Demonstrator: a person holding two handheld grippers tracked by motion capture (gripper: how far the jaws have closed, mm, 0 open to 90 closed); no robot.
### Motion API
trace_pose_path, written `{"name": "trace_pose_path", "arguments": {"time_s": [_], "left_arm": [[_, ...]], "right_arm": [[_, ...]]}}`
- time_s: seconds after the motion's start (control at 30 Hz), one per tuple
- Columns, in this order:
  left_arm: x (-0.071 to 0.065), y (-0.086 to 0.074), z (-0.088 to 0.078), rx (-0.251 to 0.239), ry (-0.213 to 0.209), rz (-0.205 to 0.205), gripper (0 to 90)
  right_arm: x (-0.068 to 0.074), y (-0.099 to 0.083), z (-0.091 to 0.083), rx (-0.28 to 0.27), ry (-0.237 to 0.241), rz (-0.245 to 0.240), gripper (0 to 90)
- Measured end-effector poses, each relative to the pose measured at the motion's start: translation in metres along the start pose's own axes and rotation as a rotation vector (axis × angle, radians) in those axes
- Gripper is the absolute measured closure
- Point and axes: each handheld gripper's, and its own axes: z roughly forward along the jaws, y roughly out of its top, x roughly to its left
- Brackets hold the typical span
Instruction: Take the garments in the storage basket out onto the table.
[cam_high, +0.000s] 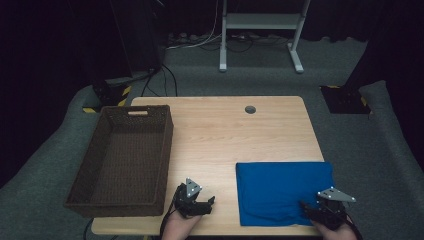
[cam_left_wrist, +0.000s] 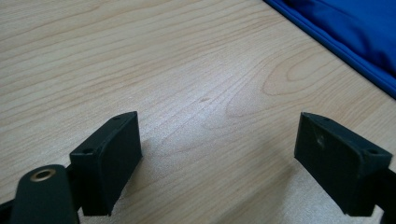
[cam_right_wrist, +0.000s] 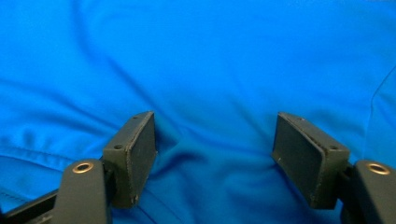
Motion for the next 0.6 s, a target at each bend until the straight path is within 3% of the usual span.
{"name": "trace_pose_path", "arguments": {"time_s": [0.3, 0.6], "left_arm": [[0.0, 0.0, 0.0, 0.002, 0.0, -0.001, 15.0], [0.0, 0.0, 0.0, 0.0, -0.001, -0.001, 15.0]], "right_arm": [[0.04, 0.014, -0.008, -0.055, 0.013, -0.076, 32.3], [0.098, 0.026, -0.008, -0.09, 0.096, -0.163, 32.4]]}}
